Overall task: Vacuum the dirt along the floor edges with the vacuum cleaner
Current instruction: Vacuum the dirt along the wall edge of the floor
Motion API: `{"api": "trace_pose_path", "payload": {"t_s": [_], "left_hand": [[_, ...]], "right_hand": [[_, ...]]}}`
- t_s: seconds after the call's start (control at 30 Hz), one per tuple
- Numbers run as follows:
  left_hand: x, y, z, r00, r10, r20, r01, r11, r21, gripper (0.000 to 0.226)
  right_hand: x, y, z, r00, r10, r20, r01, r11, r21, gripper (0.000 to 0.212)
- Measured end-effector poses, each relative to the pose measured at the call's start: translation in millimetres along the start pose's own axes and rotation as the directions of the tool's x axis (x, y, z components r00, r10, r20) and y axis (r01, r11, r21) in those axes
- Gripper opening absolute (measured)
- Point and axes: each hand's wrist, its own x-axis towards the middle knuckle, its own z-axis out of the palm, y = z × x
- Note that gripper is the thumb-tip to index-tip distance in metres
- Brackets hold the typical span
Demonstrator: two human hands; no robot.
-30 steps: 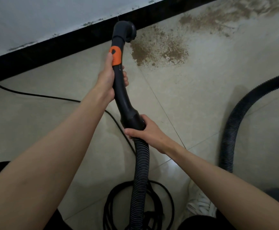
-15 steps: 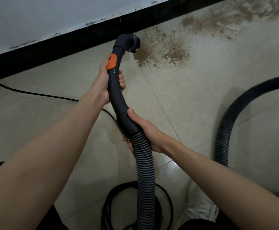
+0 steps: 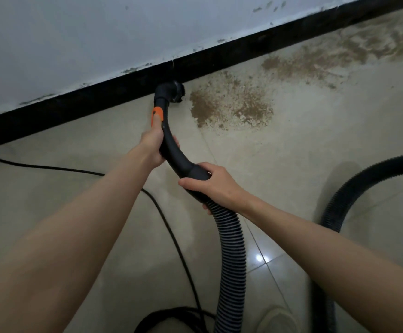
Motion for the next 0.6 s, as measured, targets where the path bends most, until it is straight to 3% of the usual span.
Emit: {"api": "trace_pose_path", "payload": {"t_s": [0.33,0.47,0.6], "left_hand": [[5.3,18.9,66.7,0.977,0.121,-0.178,-0.077,0.969,0.235,0.075],[32.3,3.6,82.4,0.986,0.116,-0.118,-0.085,0.967,0.24,0.071],[63.3,-8.6,95.4,0.98,0.172,-0.103,-0.14,0.954,0.265,0.068]], "right_hand": [[24.2,-12.4,-63.1,0.994,0.021,0.108,-0.037,0.987,0.155,0.033],[42.9,6.4,-85.0,0.995,0.034,0.098,-0.049,0.986,0.159,0.044],[64.0,25.4,-95.8,0.999,0.011,0.049,-0.018,0.99,0.142,0.026]]}}
